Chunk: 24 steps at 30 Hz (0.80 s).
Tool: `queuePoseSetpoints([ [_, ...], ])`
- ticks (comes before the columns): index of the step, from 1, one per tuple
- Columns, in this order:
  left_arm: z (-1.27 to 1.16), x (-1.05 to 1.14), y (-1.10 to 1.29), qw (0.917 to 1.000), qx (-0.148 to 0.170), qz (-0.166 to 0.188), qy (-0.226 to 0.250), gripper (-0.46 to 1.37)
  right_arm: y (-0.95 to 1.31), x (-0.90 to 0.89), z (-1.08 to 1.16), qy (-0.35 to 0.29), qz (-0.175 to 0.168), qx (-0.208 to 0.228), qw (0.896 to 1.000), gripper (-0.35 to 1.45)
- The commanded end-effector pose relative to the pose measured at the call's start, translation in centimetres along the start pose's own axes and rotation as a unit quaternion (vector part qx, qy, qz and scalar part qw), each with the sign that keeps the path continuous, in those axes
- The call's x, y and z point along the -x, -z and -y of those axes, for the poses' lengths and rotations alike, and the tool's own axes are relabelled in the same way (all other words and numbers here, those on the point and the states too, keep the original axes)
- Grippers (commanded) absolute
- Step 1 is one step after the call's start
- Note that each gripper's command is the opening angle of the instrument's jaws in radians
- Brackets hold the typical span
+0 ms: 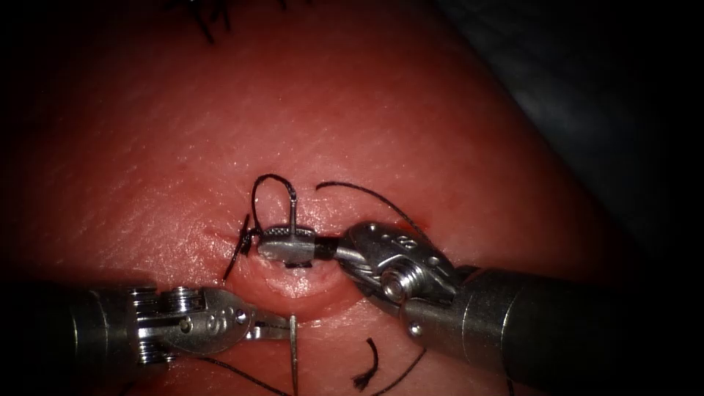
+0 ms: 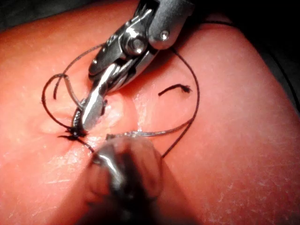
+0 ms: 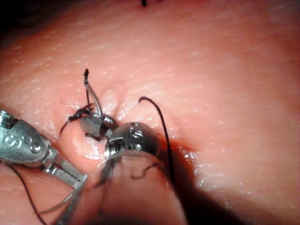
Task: Wound Closure
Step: Use the right gripper to throw the needle through the bottom of the wound
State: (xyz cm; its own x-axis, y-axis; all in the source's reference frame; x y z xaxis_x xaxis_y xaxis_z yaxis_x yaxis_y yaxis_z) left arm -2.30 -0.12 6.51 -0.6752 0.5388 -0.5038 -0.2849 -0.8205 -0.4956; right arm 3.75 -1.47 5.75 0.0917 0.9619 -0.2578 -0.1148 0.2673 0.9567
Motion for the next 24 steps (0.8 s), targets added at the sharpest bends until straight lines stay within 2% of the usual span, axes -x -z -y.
queuePoseSetpoints([
  [1,0.00,0.00,0.00,1.0000,0.005,0.000,0.000,-0.35,0.01,-0.01,-0.02,0.006,-0.002,0.006,1.000,-0.35],
  [6,-0.01,0.01,0.00,1.0000,0.005,0.000,0.000,-0.35,0.02,-0.10,-0.14,0.035,-0.017,0.028,0.999,-0.34],
  [8,-0.01,0.01,0.01,1.0000,0.005,0.000,0.000,-0.35,0.03,-0.12,-0.18,0.039,-0.035,0.031,0.998,0.04],
  [9,-0.01,0.01,0.01,1.0000,0.005,0.000,-0.003,-0.35,0.03,-0.14,-0.21,0.038,-0.044,0.034,0.998,0.33],
  [10,-0.01,0.01,0.01,1.0000,0.005,0.000,-0.004,-0.35,0.03,-0.16,-0.22,0.038,-0.046,0.037,0.998,0.48],
  [11,-0.01,0.01,0.01,1.0000,0.005,0.000,-0.004,-0.35,0.03,-0.20,-0.25,0.050,-0.053,0.044,0.996,0.80],
  [14,-0.01,0.01,0.02,1.0000,0.005,0.000,-0.004,-0.35,0.03,-0.32,-0.29,0.081,-0.057,0.055,0.994,0.96],
  [16,-0.02,0.01,0.02,1.0000,0.005,0.000,-0.004,-0.35,0.04,-0.47,-0.32,0.099,-0.059,0.065,0.991,1.09],
  [24,-0.06,0.03,0.04,1.0000,0.005,0.001,-0.008,-0.35,0.16,-0.94,-0.38,0.165,-0.104,0.075,0.978,1.07],
])
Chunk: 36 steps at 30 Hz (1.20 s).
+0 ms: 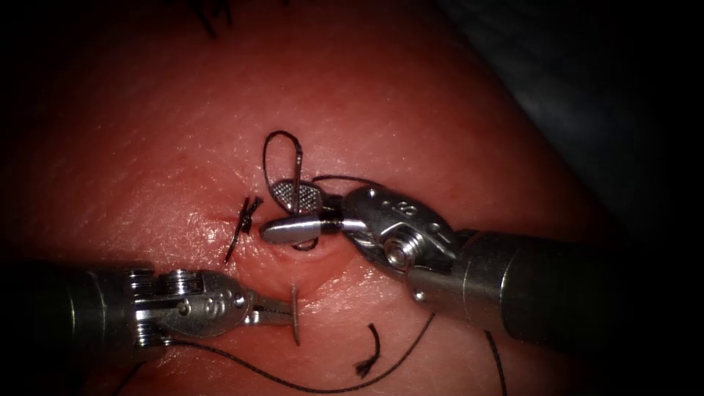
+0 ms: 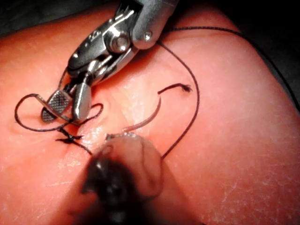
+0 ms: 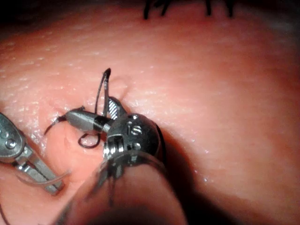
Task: Wound Closure
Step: Use the right gripper to throw the needle through the bottom of the wound
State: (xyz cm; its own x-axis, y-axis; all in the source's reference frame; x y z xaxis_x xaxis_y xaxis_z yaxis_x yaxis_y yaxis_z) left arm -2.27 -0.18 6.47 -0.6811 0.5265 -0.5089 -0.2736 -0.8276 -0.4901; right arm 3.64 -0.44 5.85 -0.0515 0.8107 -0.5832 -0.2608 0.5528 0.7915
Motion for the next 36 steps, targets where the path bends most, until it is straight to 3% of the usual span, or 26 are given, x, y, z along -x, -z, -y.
queuePoseSetpoints([
  [1,0.01,0.01,0.01,1.0000,0.005,0.000,-0.001,-0.35,0.02,-0.04,-0.03,0.001,-0.006,-0.001,1.000,1.05],
  [8,0.01,0.01,0.01,1.0000,0.005,0.000,-0.001,-0.35,0.01,-0.19,-0.11,0.004,-0.006,0.011,1.000,1.03],
  [19,0.00,0.01,0.01,1.0000,0.005,0.000,-0.001,-0.35,-0.17,-0.16,-0.19,0.008,-0.005,0.023,1.000,0.97],
  [21,0.01,0.01,0.01,1.0000,0.005,0.000,-0.001,-0.35,-0.19,-0.15,-0.19,0.009,-0.002,0.024,1.000,0.76],
  [22,0.01,0.01,0.01,1.0000,0.005,0.000,-0.001,-0.35,-0.19,-0.13,-0.17,-0.006,-0.002,0.023,1.000,0.02],
  [23,0.01,0.01,0.01,1.0000,0.005,0.000,-0.001,-0.35,-0.18,-0.13,-0.16,-0.036,-0.001,0.022,0.999,-0.35],
  [24,0.02,0.00,0.01,1.0000,0.005,0.000,-0.001,-0.35,-0.18,-0.14,-0.15,-0.075,0.001,0.021,0.997,-0.35],
  [27,0.02,0.00,0.01,1.0000,0.006,0.000,-0.001,-0.35,-0.16,-0.13,-0.13,-0.109,0.011,0.021,0.994,-0.35],
  [36,0.04,-0.01,0.00,1.0000,0.006,0.000,-0.001,-0.35,-0.10,0.04,0.04,-0.157,0.079,0.029,0.984,-0.35],
])
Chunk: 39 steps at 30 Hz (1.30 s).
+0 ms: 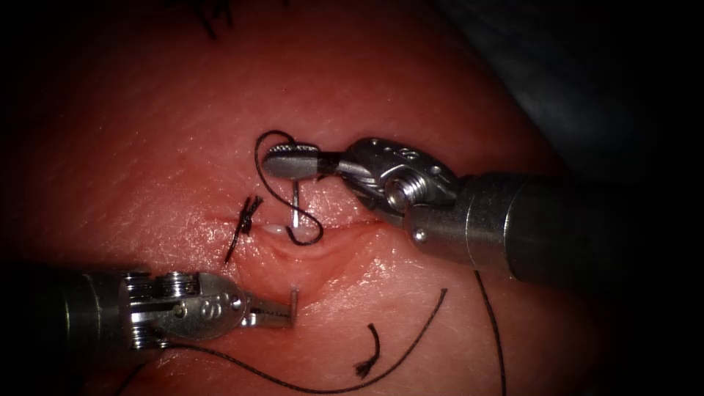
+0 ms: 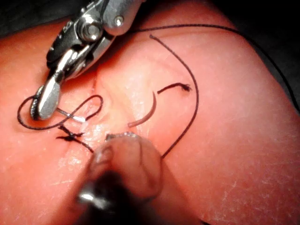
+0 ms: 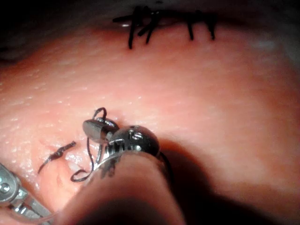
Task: Wound Closure
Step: Use the right gripper to throw the needle through the bottom of the wound
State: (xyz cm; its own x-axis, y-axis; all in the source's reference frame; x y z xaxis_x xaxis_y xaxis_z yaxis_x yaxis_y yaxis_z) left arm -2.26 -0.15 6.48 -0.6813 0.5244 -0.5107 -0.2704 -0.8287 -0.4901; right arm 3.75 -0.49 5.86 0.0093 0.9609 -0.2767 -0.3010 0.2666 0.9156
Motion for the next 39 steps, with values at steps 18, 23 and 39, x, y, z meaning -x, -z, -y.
queuePoseSetpoints([
  [18,0.00,-0.01,-0.02,1.0000,0.004,0.000,0.001,-0.35,0.11,0.73,0.10,-0.061,0.052,0.018,0.997,-0.35],
  [23,0.00,-0.01,-0.02,1.0000,0.004,-0.002,0.000,-0.35,0.12,0.78,0.09,-0.060,0.043,0.014,0.997,-0.35],
  [39,0.02,0.01,-0.03,0.9995,0.002,-0.012,-0.030,-0.35,0.09,0.39,-0.08,0.044,-0.051,-0.002,0.998,0.66],
])
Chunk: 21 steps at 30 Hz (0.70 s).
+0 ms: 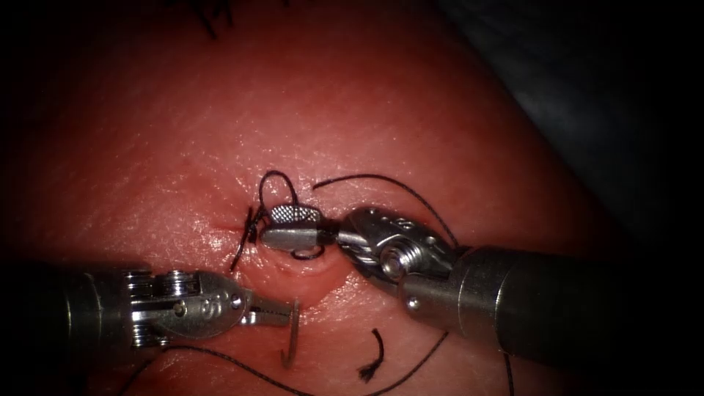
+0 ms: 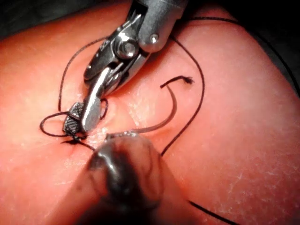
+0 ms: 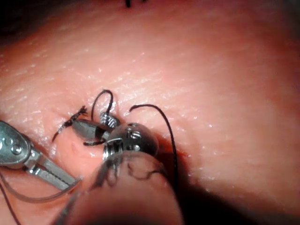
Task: Wound Closure
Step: Use the right gripper to throw the needle through the bottom of the wound, then use the left gripper to pull the needle through the tissue
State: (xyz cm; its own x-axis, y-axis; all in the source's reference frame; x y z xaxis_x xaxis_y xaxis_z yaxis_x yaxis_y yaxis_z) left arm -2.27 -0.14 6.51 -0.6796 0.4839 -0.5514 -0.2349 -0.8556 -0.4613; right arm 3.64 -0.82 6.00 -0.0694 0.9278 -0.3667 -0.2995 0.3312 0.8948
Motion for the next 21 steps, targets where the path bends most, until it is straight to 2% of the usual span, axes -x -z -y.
queuePoseSetpoints([
  [1,0.00,0.00,0.00,1.0000,0.002,-0.004,-0.006,-0.35,0.01,-0.02,-0.02,0.027,0.000,0.001,1.000,0.66],
  [5,0.01,0.00,0.00,0.9998,0.001,-0.010,-0.015,-0.35,0.03,-0.19,-0.11,0.075,-0.002,0.016,0.997,0.71],
  [8,0.02,-0.01,0.01,0.9997,-0.001,-0.017,-0.020,-0.35,0.04,-0.33,-0.18,0.116,-0.002,0.030,0.993,0.89],
  [12,0.03,-0.01,0.02,0.9995,-0.002,-0.021,-0.023,-0.25,0.09,-0.41,-0.24,0.126,-0.001,0.042,0.991,0.90],
  [14,0.03,-0.02,0.02,0.9994,-0.002,-0.023,-0.025,-0.16,0.12,-0.44,-0.26,0.129,-0.001,0.047,0.991,0.90],
  [15,0.04,-0.02,0.03,0.9994,-0.002,-0.023,-0.025,0.05,0.15,-0.46,-0.28,0.132,0.000,0.050,0.990,0.90],
  [18,0.05,-0.03,0.04,0.9991,-0.004,-0.031,-0.028,0.31,0.20,-0.48,-0.31,0.132,0.001,0.055,0.990,0.90],
  [20,0.07,-0.06,0.06,0.9987,-0.008,-0.044,-0.026,0.44,0.24,-0.48,-0.32,0.136,0.001,0.058,0.989,0.88],
  [21,0.07,-0.07,0.07,0.9982,-0.011,-0.052,-0.028,0.43,0.25,-0.48,-0.32,0.142,0.001,0.058,0.988,0.88],
])
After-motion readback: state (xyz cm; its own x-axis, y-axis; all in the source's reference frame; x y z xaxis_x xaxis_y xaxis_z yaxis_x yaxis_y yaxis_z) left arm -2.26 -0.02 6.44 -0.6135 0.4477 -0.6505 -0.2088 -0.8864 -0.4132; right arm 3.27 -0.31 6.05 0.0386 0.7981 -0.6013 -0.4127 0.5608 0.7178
